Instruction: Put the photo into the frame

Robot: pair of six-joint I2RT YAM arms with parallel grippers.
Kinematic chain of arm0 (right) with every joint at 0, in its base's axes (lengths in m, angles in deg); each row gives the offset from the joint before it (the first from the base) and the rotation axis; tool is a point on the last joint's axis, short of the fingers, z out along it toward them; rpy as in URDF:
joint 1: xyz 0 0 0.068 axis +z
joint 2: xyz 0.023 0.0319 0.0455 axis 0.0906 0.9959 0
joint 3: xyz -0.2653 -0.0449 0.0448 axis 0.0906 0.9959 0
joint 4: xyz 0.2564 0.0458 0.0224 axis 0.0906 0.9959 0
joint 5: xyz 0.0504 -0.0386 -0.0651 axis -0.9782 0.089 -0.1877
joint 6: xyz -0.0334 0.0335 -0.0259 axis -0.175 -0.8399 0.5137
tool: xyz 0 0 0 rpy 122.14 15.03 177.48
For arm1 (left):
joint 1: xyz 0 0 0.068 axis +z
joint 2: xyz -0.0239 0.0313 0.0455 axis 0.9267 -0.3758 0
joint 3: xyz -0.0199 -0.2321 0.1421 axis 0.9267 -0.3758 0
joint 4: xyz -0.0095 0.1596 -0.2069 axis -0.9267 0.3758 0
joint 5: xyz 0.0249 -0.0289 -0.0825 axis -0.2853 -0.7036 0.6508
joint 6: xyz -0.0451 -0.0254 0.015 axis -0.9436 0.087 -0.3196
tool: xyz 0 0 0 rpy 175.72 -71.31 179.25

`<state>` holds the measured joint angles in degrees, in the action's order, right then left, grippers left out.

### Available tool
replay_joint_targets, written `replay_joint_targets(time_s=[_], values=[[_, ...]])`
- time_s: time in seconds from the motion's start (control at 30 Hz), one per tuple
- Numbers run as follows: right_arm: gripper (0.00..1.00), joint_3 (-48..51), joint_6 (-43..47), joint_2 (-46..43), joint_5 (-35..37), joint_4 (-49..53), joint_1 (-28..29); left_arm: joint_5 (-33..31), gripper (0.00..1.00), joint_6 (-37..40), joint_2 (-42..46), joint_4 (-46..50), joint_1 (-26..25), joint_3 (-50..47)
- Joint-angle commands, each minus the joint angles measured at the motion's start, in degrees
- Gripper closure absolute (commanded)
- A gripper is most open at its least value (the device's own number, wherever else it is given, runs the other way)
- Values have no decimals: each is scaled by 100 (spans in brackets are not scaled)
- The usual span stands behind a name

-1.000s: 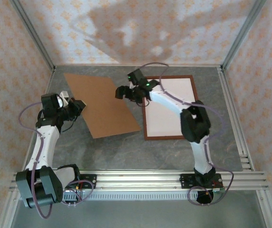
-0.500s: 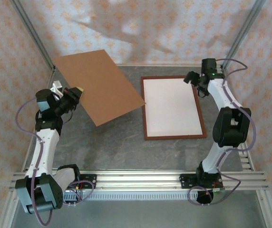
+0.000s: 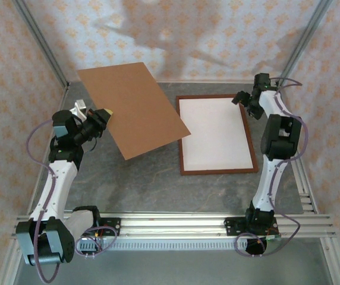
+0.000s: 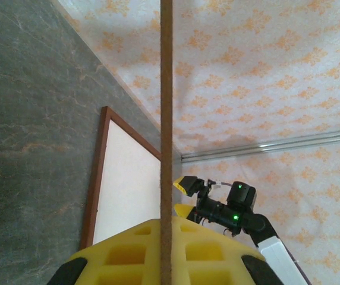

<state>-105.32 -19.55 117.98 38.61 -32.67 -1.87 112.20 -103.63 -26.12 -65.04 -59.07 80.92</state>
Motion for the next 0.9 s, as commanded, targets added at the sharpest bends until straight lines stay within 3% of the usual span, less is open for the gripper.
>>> replay_joint_targets(time_s=[0.0,0.2,0.57,0.87], values=[[0,-322,138,243,-229,271,-53,-38,100,98,84,-375,-43,287],[2,-347,221,413,-872,234,-56,-51,100,98,76,-407,-54,232],[8,623,470,-74,-1644,-63,94,-20,100,56,-28,-536,-73,159],[9,2426,-144,-1150,-2007,-1206,689,22,100,258,-12,-298,-233,143]])
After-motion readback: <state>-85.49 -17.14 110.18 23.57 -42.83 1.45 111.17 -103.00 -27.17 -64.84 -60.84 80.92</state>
